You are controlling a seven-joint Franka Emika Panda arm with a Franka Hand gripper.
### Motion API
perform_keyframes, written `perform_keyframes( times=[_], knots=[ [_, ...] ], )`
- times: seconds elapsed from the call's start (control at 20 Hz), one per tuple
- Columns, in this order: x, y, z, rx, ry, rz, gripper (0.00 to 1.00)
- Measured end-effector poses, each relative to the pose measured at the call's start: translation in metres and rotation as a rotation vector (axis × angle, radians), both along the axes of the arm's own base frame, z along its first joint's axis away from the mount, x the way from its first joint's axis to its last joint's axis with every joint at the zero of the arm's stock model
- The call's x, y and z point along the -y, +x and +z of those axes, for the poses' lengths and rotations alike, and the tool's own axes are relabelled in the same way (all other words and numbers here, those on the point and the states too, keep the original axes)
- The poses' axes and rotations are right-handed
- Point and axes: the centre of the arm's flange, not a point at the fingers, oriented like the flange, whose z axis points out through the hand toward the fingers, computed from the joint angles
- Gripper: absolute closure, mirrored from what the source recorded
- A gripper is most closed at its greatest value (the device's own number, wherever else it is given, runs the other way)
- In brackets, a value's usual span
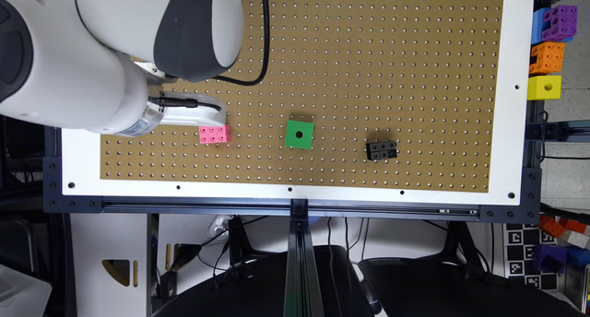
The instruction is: Pick up pink block.
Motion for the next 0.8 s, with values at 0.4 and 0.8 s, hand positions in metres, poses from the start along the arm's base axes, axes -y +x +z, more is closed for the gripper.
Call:
perform_keyframes(
  times=[0.4, 0.8],
  knots=[
    [-0.002, 0.003, -0.036, -0.026, 0.011, 0.004, 0.00],
    [-0.003, 0.008, -0.058, -0.024, 0.013, 0.007, 0.00]
  ],
)
